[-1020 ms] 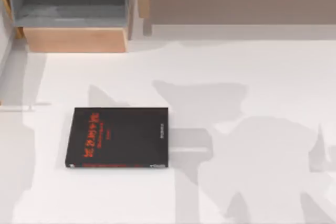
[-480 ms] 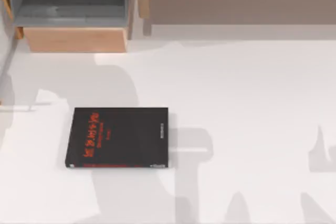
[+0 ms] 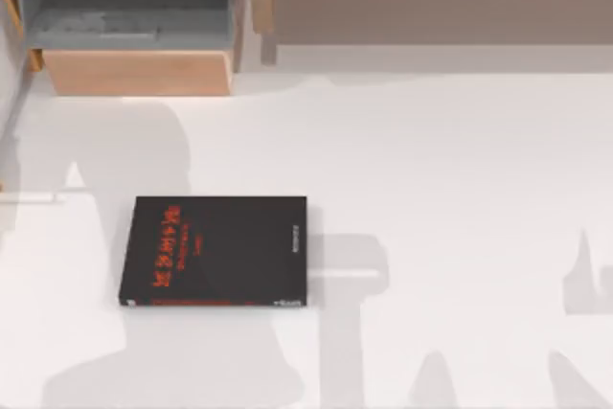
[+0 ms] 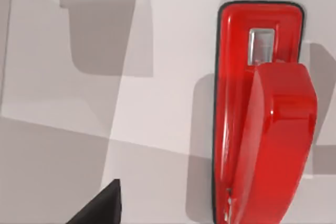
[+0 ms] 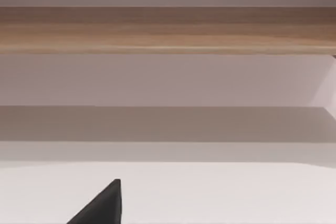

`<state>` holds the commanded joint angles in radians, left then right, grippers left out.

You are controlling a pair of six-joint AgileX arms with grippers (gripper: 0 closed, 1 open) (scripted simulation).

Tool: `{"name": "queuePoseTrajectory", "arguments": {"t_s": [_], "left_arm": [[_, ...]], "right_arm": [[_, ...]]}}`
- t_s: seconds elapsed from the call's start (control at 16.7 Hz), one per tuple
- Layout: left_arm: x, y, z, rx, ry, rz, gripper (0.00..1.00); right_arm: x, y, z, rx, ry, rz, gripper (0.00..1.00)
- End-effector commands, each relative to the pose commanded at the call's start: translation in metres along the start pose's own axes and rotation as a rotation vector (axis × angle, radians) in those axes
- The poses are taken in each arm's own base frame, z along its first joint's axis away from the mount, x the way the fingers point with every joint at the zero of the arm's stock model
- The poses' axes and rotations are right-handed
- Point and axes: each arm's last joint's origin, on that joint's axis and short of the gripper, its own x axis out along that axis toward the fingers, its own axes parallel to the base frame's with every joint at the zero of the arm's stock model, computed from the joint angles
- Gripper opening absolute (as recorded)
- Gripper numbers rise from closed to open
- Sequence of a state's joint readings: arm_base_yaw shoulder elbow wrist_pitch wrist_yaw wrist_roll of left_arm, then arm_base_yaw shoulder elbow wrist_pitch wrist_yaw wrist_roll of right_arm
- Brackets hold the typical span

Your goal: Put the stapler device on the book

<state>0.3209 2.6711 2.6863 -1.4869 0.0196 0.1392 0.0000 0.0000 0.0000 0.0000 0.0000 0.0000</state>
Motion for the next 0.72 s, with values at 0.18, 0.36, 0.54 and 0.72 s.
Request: {"name": "queuePoseTrajectory", "arguments": {"t_s": [0.18,0.36,0.54,0.72], "left_arm": [[0.002,0.001,0.000,-0.002,0.004,-0.001,1.00],[-0.016,0.004,-0.005,-0.001,0.000,0.000,1.00],[-0.048,0.007,-0.017,0.001,-0.002,0.001,1.00],[-0.064,0.009,-0.024,0.001,-0.003,0.001,1.00]], "right_arm": [[0.000,0.000,0.000,0.000,0.000,0.000,1.00],[0.000,0.000,0.000,0.000,0.000,0.000,1.00],[0.000,0.000,0.000,0.000,0.000,0.000,1.00],[0.000,0.000,0.000,0.000,0.000,0.000,1.00]]}}
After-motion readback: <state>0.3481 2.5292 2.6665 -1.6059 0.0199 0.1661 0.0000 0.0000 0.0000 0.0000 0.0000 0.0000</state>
